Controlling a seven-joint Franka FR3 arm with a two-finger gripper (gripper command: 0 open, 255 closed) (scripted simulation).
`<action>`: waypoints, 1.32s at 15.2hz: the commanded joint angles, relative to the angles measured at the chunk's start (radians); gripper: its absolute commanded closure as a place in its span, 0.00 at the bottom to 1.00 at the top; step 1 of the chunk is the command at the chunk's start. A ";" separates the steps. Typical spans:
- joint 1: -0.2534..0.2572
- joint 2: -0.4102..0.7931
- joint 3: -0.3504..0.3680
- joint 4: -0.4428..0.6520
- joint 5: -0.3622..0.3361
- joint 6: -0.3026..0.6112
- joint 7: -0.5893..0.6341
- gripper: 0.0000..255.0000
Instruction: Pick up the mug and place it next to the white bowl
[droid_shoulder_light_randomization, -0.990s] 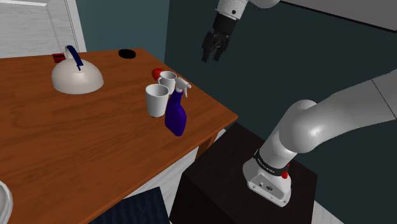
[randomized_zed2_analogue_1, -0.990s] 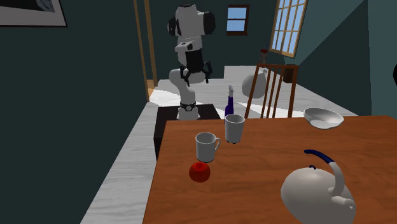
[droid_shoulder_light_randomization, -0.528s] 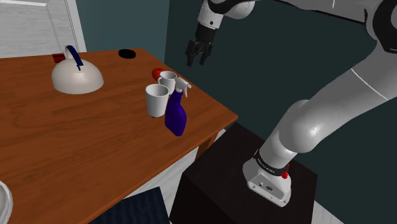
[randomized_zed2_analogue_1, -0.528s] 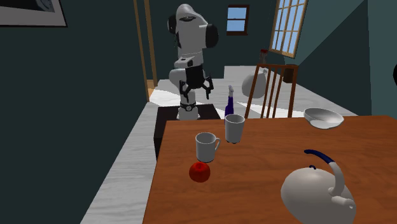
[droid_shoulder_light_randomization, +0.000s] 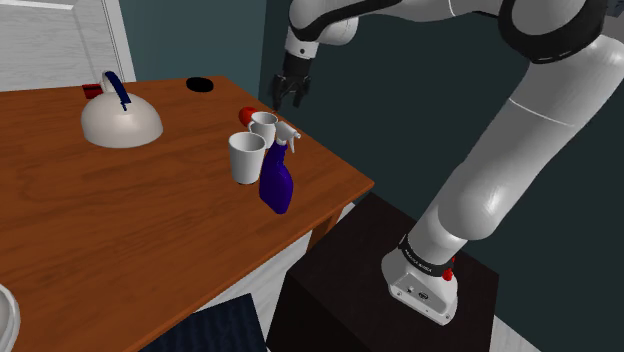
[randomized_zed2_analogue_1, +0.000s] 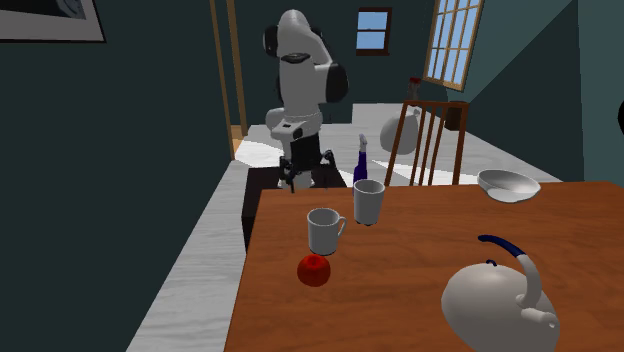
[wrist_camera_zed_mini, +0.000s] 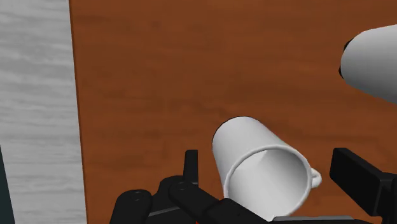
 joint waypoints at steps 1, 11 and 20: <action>-0.001 0.082 -0.001 0.059 -0.001 0.019 0.000 0.00; -0.004 0.260 -0.001 0.143 0.004 0.107 -0.004 0.00; -0.004 0.270 0.000 0.135 0.006 0.125 -0.005 0.00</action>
